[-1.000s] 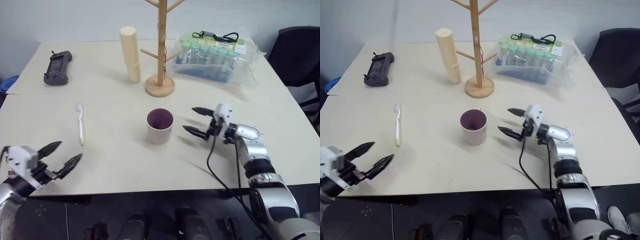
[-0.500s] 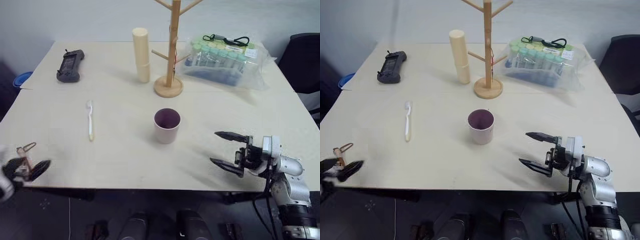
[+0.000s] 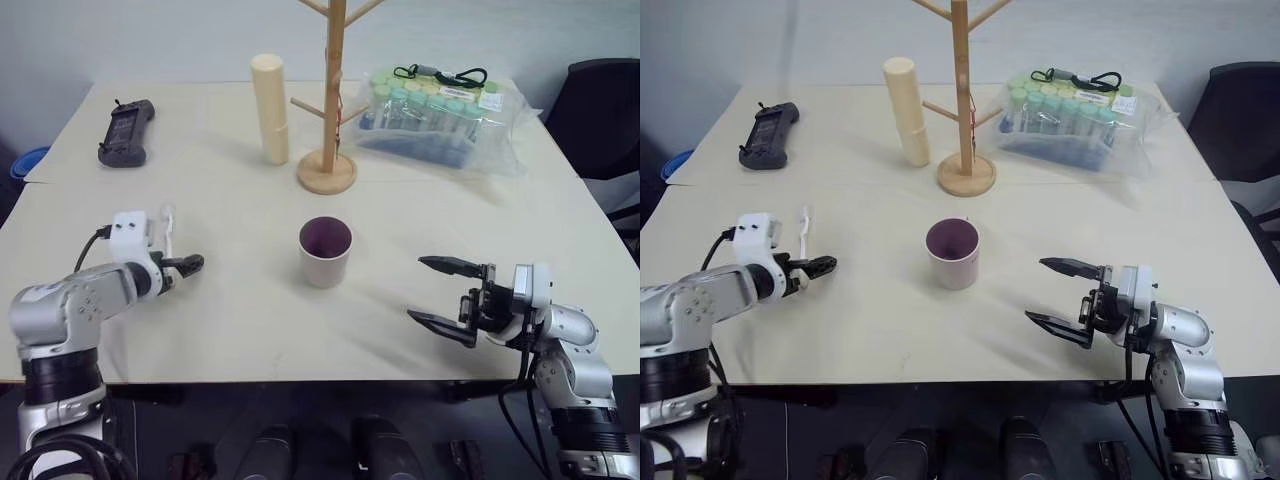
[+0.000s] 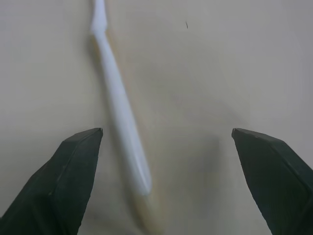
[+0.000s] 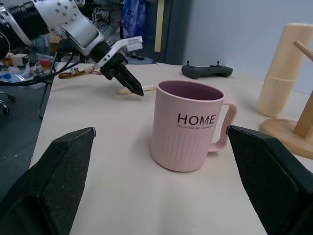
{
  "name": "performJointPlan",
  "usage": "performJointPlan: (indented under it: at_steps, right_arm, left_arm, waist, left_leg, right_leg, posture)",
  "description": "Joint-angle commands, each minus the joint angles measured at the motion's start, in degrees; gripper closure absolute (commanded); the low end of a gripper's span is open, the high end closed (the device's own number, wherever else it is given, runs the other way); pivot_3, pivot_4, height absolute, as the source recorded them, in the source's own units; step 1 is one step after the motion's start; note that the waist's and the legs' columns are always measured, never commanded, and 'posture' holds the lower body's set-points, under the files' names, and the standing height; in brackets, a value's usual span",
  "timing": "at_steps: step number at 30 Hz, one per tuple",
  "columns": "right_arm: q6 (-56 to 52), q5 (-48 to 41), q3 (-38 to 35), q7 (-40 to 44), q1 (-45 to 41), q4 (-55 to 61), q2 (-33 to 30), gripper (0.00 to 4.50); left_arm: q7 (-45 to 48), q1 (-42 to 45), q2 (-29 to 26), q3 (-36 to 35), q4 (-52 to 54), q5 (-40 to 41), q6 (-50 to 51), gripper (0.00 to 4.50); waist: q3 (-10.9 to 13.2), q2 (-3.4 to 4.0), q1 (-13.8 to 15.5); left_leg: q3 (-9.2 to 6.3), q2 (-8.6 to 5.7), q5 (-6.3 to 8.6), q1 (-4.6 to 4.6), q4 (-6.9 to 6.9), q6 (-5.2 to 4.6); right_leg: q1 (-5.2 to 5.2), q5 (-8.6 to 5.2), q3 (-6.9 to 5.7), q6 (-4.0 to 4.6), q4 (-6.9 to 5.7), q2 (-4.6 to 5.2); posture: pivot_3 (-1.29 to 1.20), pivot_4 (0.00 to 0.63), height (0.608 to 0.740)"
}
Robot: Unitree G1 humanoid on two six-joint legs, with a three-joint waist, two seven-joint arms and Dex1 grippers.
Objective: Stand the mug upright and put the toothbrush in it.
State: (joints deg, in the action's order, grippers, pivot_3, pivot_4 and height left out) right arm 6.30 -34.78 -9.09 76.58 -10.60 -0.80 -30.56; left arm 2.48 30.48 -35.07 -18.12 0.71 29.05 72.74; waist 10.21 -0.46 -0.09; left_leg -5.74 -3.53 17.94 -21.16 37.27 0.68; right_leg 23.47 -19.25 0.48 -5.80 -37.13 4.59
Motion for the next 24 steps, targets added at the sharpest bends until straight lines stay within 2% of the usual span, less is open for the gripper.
performJointPlan:
  at_steps: [1, 8, 11, 13, 16, 21, 24]
  right_arm:
    - [-0.67, -1.35, -0.47, -1.19, 0.28, 3.31, 0.14, 0.0]
    - [-0.24, -1.15, -1.33, -3.4, 2.68, 5.53, 0.24, 0.0]
    - [0.27, -1.06, -1.85, -3.73, 2.99, 5.25, -0.11, 0.0]
    - [0.63, -0.93, -2.53, -4.18, 3.33, 5.0, -0.45, 0.0]
    - [0.95, -0.95, -3.35, -4.64, 3.92, 5.0, -0.71, 0.0]
    - [1.5, -0.87, -5.83, -6.56, 6.31, 5.86, -1.02, 0.0]
    - [1.91, -0.62, -7.36, -8.02, 8.36, 6.26, -0.88, 0.0]
  left_arm:
    - [-0.09, 2.51, 0.48, 1.92, -4.59, -3.35, -1.4, 0.85]
    - [5.8, 6.07, 0.02, 7.12, -12.72, -6.45, -3.01, 2.95]
    - [8.34, 7.15, -0.59, 7.42, -15.76, -7.51, -5.32, 3.84]
    - [13.66, 7.58, 1.02, 4.94, -14.43, -4.26, -9.9, 4.32]
    - [21.23, 8.12, 4.02, -0.61, -11.25, 3.24, -11.64, 4.32]
    - [35.59, 2.89, 6.74, -1.09, -0.1, 9.87, -22.95, 4.32]
    - [43.41, 2.29, 13.72, -0.55, 2.81, 13.21, -34.44, 4.32]
  waist:
    - [0.0, 0.0, 0.18]
    - [-0.08, 0.13, 1.5]
    - [-0.09, 0.15, 1.63]
    - [-0.1, 0.16, 1.72]
    - [-0.05, 0.08, 1.91]
    - [0.04, -0.07, 1.0]
    - [0.0, -0.01, 0.85]
  left_leg:
    - [-0.01, 0.0, -0.01, 0.01, 0.03, 0.02]
    - [-0.01, -0.07, -0.02, 0.05, 0.19, 0.04]
    - [-0.01, -0.12, -0.02, 0.05, 0.22, 0.03]
    - [-0.02, -0.13, -0.02, 0.05, 0.21, 0.03]
    - [-0.13, -0.13, -0.02, -0.13, 0.38, 0.03]
    - [-0.11, 0.04, 0.12, -0.25, 0.49, 0.11]
    - [-0.01, 0.1, 0.13, -0.15, 0.45, 0.13]
  right_leg:
    - [0.0, 0.0, 0.0, 0.0, -0.04, 0.0]
    - [-0.03, 0.0, 0.05, 0.0, -0.21, 0.04]
    - [-0.04, 0.0, 0.07, 0.0, -0.22, 0.07]
    - [-0.04, 0.0, 0.06, 0.0, -0.23, 0.08]
    - [-0.04, 0.0, 0.04, 0.0, -0.22, 0.1]
    - [0.03, 0.0, 0.04, 0.01, -0.18, -0.02]
    - [-0.02, 0.0, -0.02, 0.01, -0.16, -0.06]
  posture:
    - [0.0, 0.15, 0.74]
    - [0.0, 0.15, 0.74]
    - [0.0, 0.15, 0.74]
    - [0.0, 0.15, 0.74]
    - [0.0, 0.15, 0.74]
    - [0.0, 0.15, 0.74]
    - [0.0, 0.15, 0.74]
